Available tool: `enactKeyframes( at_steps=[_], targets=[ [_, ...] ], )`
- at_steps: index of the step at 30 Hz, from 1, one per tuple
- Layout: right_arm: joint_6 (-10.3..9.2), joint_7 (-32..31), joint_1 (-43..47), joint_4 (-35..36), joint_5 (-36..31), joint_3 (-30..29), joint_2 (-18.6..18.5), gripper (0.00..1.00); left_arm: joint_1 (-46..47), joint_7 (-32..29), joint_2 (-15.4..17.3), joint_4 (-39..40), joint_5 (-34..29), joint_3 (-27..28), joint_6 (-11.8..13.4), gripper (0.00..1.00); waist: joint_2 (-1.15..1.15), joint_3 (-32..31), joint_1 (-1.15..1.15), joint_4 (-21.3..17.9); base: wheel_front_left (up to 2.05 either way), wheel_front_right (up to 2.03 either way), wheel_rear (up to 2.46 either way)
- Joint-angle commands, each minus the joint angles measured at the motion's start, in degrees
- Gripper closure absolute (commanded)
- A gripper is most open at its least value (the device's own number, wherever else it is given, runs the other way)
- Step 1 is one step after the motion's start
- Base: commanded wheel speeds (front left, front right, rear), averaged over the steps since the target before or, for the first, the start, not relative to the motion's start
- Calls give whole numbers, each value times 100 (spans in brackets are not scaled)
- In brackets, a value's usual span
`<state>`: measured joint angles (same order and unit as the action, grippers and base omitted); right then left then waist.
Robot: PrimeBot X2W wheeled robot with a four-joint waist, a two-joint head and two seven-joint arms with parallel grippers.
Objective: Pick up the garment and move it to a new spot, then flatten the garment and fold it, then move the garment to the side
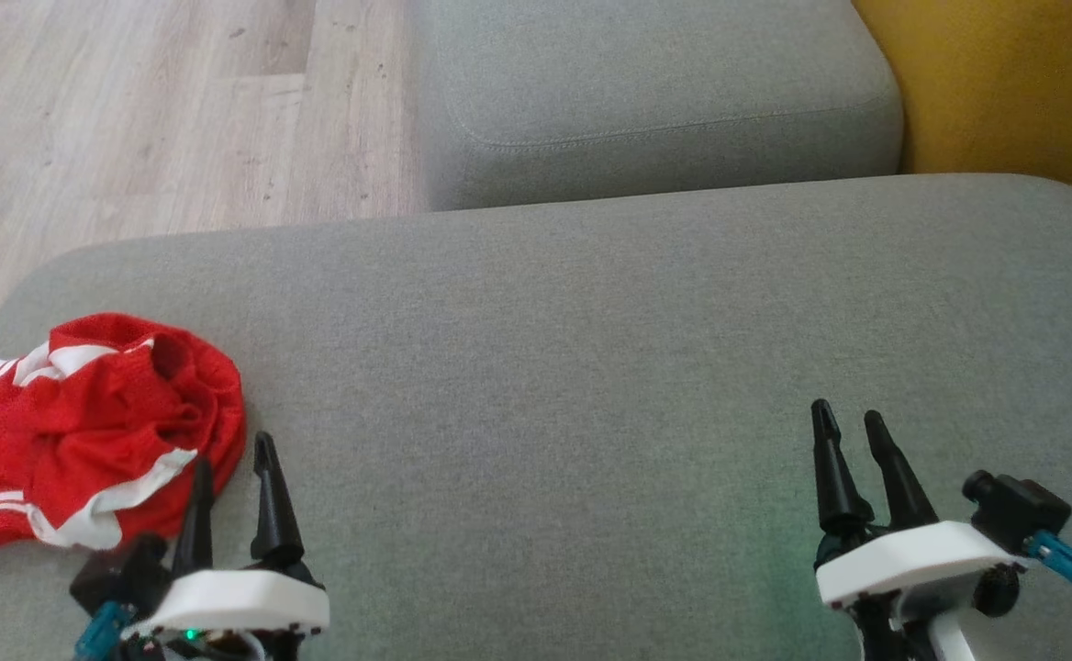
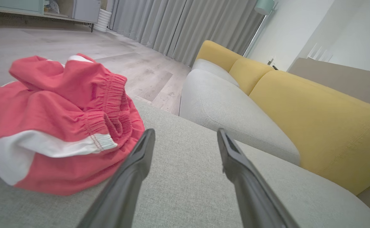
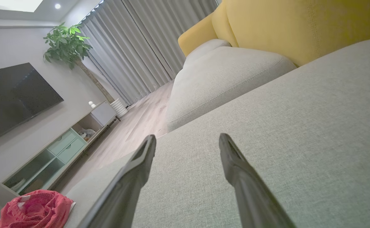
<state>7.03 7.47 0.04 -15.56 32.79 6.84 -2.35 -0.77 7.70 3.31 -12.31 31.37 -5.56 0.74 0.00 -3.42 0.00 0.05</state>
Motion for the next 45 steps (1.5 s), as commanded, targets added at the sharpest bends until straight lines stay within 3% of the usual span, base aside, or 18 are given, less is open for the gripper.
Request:
enactKeyframes(
  at_steps=[1, 22, 39, 45],
  targets=[
    [32, 85, -217, 190, -167, 119, -39, 0, 136, 65, 96, 174, -167, 77, 52, 0, 0, -6, 0, -3, 0, 0, 0],
    [40, 457, -205, 117, -1656, 264, -47, 0, 109, 436, 165, 162, -1762, -232, 235, 0, 0, -61, 0, -20, 0, 0, 0],
    [46, 744, -205, -156, -2863, 160, -53, 0, 118, 721, 87, -33, -2835, -74, 302, 0, 0, -130, 0, -15, 0, 0, 0],
    [46, 753, -212, -226, -2853, 138, -53, 0, 115, 730, 60, -61, -2883, -23, 276, 0, 0, -147, 0, -15, 0, 0, 0]
  ],
)
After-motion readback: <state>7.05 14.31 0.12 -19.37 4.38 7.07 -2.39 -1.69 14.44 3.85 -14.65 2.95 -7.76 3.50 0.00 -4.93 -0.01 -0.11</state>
